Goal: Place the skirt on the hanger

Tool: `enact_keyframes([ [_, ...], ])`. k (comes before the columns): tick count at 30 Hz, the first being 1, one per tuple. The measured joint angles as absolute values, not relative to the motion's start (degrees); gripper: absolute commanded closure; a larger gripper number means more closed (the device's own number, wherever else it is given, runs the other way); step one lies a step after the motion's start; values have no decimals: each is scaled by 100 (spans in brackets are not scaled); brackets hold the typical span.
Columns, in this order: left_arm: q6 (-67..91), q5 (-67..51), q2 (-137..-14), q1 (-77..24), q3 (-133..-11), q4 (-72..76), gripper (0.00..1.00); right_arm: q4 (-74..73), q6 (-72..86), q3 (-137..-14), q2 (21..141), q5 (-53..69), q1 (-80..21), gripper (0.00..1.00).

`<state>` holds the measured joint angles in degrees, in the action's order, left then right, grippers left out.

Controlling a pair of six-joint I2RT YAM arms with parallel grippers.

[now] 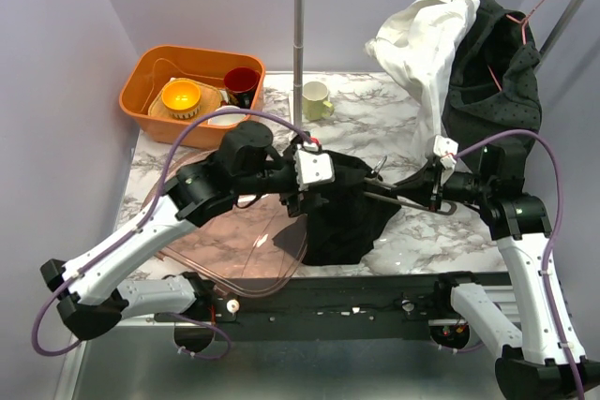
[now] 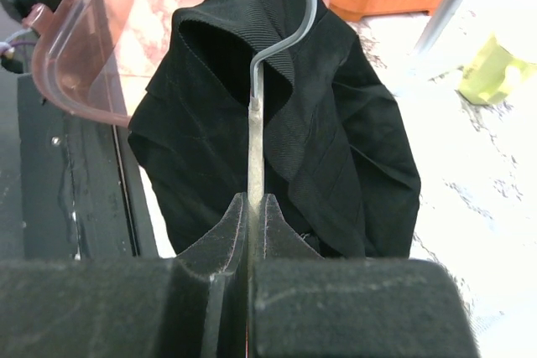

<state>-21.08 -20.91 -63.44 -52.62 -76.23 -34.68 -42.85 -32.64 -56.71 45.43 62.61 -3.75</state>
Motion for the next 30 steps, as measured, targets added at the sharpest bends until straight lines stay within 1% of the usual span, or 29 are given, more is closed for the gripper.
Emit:
enact_keyframes([
  [1, -2259, -2091, -6366, -5262, -7594, -3459, 10, -4318, -3323, -5671, 4560, 6294, -375, 99],
  [6, -2965, -2106, -7258, -5262, -7856, -3306, 11, -4668, -3745, -5732, 4737, 6458, -375, 99],
  [10, -3459, -2364, -7981, -5262, -8451, -3511, 17, -4840, -3944, -5778, 4727, 6475, -375, 99],
  [13, -3656, -2596, -8147, -5262, -8630, -3719, 24, -4930, -4018, -5784, 4641, 6475, -375, 99],
  [18, -3758, -2978, -8178, -5262, -8628, -3953, 25, -4941, -4040, -5787, 4519, 6475, -375, 99],
  [20, -3767, -3092, -8193, -5262, -8617, -3970, 28, -4941, -4049, -5800, 4499, 6475, -375, 99],
  [21, -3765, -3148, -8221, -5262, -8611, -3972, 31, -4941, -4053, -5811, 4491, 6475, -375, 100],
  [22, -3760, -3190, -8246, -5262, -8600, -3972, 44, -4939, -4053, -5819, 4477, 6475, -375, 99],
  [24, -3730, -3262, -8309, -5262, -8580, -3975, 61, -4939, -4051, -5843, 4440, 6475, -375, 99],
  [25, -3697, -3319, -8372, -5262, -8580, -3986, 72, -4939, -4051, -5865, 4414, 6475, -375, 99],
  [27, -3658, -3358, -8462, -5262, -8580, -3983, 83, -4939, -4053, -5905, 4368, 6475, -375, 99],
  [28, -3636, -3376, -8521, -5262, -8580, -3983, 95, -4969, -4053, -5933, 4335, 6427, -373, 99],
  [29, -3616, -3376, -8547, -5260, -8582, -3970, 100, -5009, -4053, -5942, 4318, 6396, -373, 99],
  [30, -3597, -3378, -8562, -5258, -8584, -3959, 100, -5028, -4060, -5944, 4311, 6375, -373, 99],
])
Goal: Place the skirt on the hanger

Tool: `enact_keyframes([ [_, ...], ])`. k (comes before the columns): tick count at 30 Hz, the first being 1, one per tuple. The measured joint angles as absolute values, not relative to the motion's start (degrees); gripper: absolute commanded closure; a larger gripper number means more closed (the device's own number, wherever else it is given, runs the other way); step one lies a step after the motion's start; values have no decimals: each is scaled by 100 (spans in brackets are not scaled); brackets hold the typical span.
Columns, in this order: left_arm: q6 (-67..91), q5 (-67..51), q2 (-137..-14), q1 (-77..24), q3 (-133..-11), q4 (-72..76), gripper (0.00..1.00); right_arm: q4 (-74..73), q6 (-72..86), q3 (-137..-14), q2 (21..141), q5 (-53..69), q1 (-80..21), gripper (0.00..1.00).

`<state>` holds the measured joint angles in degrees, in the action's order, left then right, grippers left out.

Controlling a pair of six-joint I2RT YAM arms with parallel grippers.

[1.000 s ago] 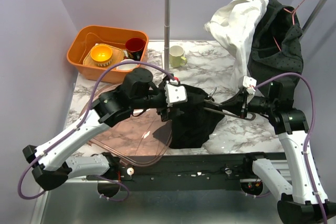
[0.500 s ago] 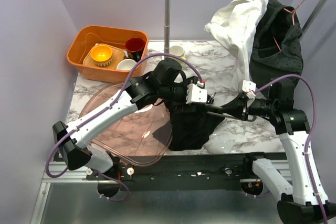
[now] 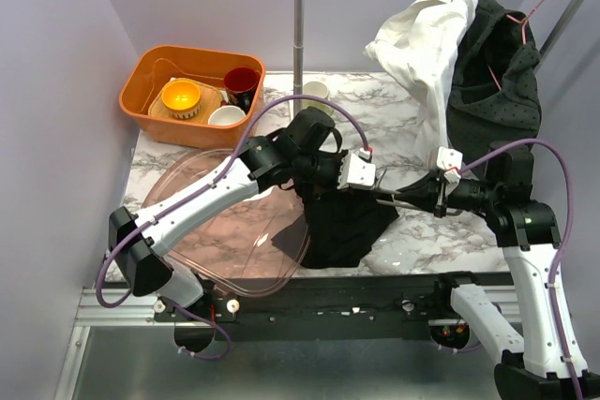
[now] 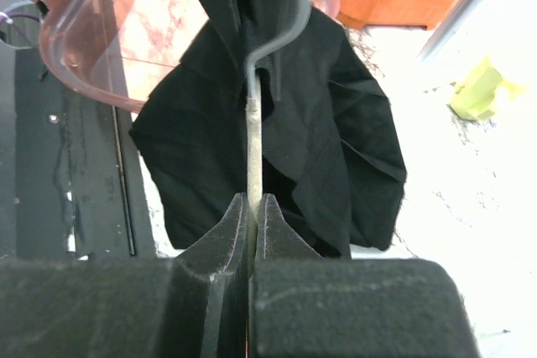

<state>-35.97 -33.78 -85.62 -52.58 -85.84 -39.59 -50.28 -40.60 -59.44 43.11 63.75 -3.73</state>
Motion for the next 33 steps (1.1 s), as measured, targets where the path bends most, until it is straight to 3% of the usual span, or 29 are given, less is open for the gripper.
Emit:
enact_keyframes([
  [3, -3516, -3413, -8569, -5262, -8628, -4010, 100, -5028, -4077, -5970, 4311, 6344, -373, 99],
  [5, -3459, -3413, -8565, -5262, -8676, -4045, 100, -5019, -4071, -6005, 4309, 6329, -373, 88],
  [6, -3422, -3411, -8558, -5262, -8676, -4042, 100, -5019, -4053, -6016, 4307, 6309, -373, 74],
  [7, -3389, -3406, -8547, -5262, -8676, -4040, 100, -5015, -3988, -6031, 4307, 6263, -373, 45],
  [8, -3354, -3404, -8541, -5262, -8676, -4036, 100, -5006, -3881, -6055, 4307, 6213, -379, 30],
  [10, -3190, -3350, -8429, -5262, -8611, -3988, 100, -4886, -3623, -6193, 4307, 5951, -384, 8],
  [12, -2947, -3275, -8226, -5275, -8466, -3865, 100, -4825, -3197, -6493, 4305, 5548, -379, 0],
  [23, -1798, -2635, -6134, -5205, -7024, -3159, 100, -4871, -1826, -8340, 4086, 3374, -346, 2],
  [27, -1376, -2414, -5422, -5181, -6259, -2877, 100, -4969, -1621, -8370, 4093, 2888, -217, 7],
  [33, -902, -2270, -4066, -5170, -4779, -2305, 100, -5070, -1391, -7618, 4123, 2884, -139, 22],
])
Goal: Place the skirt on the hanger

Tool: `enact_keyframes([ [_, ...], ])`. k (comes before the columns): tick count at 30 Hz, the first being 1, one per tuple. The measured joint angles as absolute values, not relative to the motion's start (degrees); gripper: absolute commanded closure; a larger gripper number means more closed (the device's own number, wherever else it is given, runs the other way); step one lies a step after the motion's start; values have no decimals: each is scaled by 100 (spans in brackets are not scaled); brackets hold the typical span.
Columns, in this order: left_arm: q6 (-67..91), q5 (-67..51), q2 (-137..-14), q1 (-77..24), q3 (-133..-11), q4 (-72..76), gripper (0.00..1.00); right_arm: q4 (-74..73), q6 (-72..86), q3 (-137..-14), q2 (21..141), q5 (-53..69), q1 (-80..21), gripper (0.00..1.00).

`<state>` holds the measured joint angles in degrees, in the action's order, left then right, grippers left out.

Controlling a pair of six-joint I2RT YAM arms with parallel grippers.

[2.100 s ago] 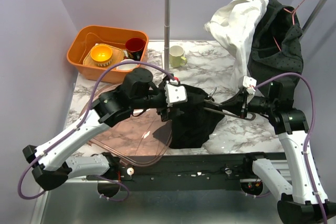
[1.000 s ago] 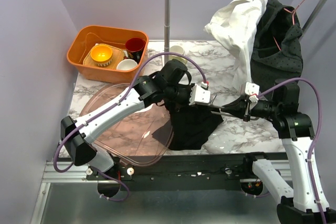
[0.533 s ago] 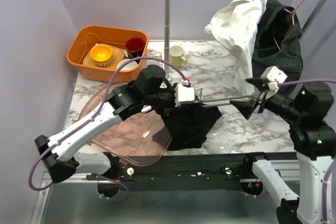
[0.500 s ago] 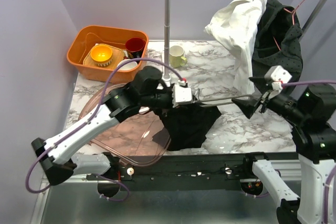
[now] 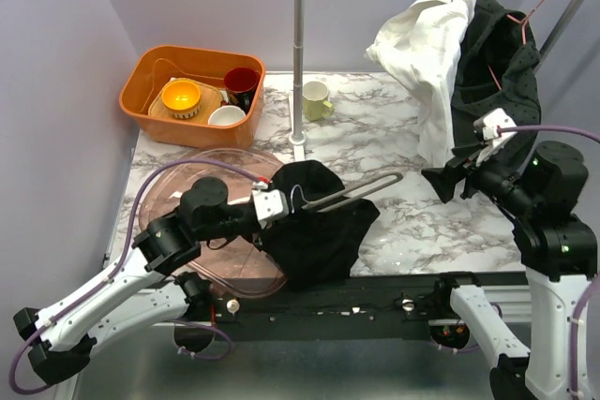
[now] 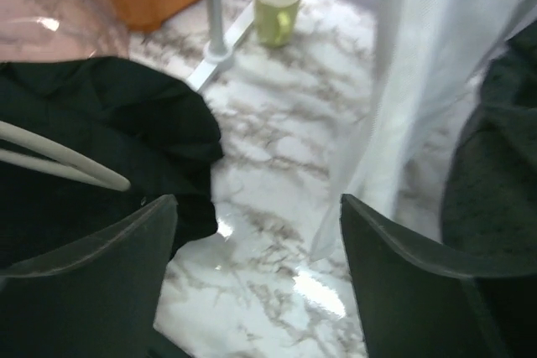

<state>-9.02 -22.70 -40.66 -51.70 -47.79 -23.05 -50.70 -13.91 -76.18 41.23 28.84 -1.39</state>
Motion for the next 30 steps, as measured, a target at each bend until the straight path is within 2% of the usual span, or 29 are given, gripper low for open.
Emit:
enact_keyframes([
  [2, -910, -2270, -3774, -5170, -4508, -2145, 100, -5133, -1380, -7308, 4224, 3199, -139, 24],
  [6, -1120, -2314, -3393, -5170, -4178, -1796, 100, -5290, -1507, -6840, 4582, 3970, -139, 19],
  [12, -1527, -2512, -3795, -5170, -4517, -1503, 100, -5496, -2091, -6307, 5627, 4989, -342, 16],
  [18, -1831, -2759, -4213, -5170, -4925, -1463, 100, -5339, -2613, -5933, 6171, 4995, -600, 18],
  [25, -1973, -2995, -4206, -5170, -5035, -1500, 100, -4707, -2886, -5594, 6740, 4536, -917, 24],
  [30, -1975, -3087, -4171, -5170, -5035, -1557, 100, -4324, -2856, -5555, 7035, 4320, -1240, 24],
])
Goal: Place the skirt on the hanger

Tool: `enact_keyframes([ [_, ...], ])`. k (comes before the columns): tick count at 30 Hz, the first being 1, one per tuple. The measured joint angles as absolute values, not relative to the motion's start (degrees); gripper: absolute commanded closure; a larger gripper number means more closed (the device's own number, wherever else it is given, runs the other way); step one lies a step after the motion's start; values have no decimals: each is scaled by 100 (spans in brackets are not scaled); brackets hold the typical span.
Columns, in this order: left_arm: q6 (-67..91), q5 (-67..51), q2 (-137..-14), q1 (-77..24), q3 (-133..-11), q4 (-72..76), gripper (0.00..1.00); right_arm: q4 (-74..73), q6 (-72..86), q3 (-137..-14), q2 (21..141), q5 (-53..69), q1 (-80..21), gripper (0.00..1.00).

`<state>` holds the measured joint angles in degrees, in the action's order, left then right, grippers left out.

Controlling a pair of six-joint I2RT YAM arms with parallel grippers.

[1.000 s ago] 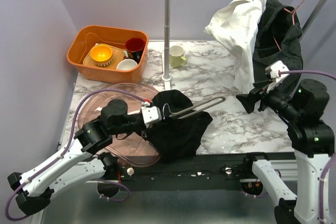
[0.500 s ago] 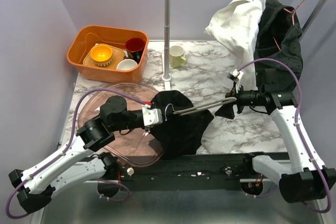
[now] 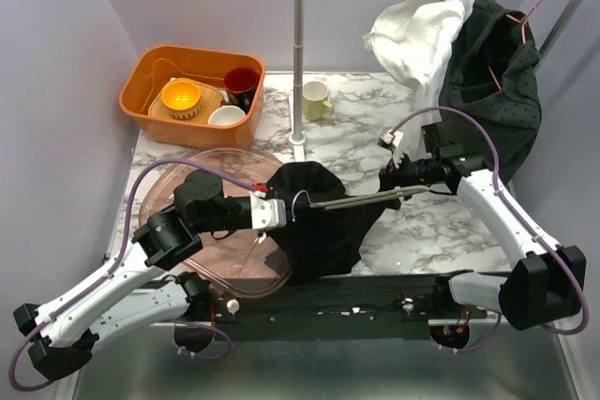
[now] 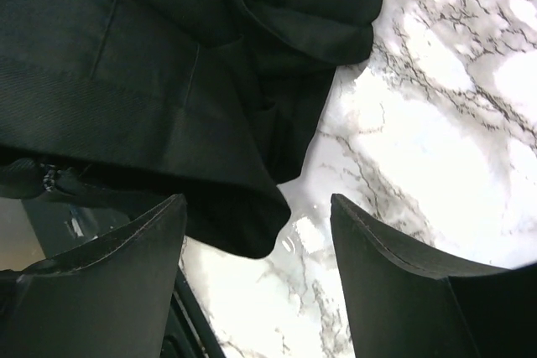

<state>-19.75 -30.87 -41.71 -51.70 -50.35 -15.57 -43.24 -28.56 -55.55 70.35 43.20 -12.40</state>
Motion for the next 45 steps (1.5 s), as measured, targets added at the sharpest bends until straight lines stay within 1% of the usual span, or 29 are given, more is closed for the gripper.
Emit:
enact_keyframes([
  [6, -1997, -3118, -4095, -5170, -5035, -1579, 100, -4163, -2976, -5518, 7345, 4311, -1522, 23],
  [9, -2003, -3175, -4088, -5170, -5035, -1592, 100, -4097, -3035, -5371, 7470, 4307, -1697, 25],
  [12, -2003, -3229, -4088, -5170, -5037, -1603, 100, -4025, -3039, -5286, 7609, 4298, -1791, 43],
  [13, -2001, -3256, -4086, -5170, -5041, -1614, 100, -3990, -3039, -5286, 7636, 4292, -1791, 54],
  [15, -2003, -3280, -4075, -5170, -5068, -1638, 100, -3964, -3041, -5288, 7679, 4283, -1791, 70],
  [16, -2005, -3284, -4066, -5170, -5081, -1653, 100, -3970, -3022, -5299, 7699, 4281, -1791, 81],
  [18, -2034, -3284, -4016, -5170, -5100, -1702, 100, -3997, -3083, -5328, 7728, 4274, -1791, 96],
  [19, -2047, -3282, -3988, -5170, -5100, -1732, 100, -4025, -3076, -5330, 7725, 4274, -1791, 99],
  [23, -2161, -3175, -3876, -5170, -5100, -1951, 100, -4191, -3074, -5334, 7406, 4104, -1789, 99],
  [27, -2351, -2897, -3924, -5170, -5100, -2196, 100, -4541, -3015, -5478, 6267, 3752, -1605, 99],
  [30, -2491, -2687, -4117, -5159, -5100, -2329, 100, -4681, -2993, -5808, 5321, 3417, -1358, 99],
  [34, -2685, -2410, -4604, -5144, -5162, -2453, 100, -4768, -2939, -6184, 4525, 2974, -1271, 99],
  [39, -2921, -2158, -5199, -5144, -5583, -2661, 100, -4941, -2851, -6451, 4272, 2493, -1269, 99],
  [45, -3050, -2016, -5262, -5144, -5889, -2665, 100, -4976, -2576, -6451, 4344, 1734, -1232, 99],
])
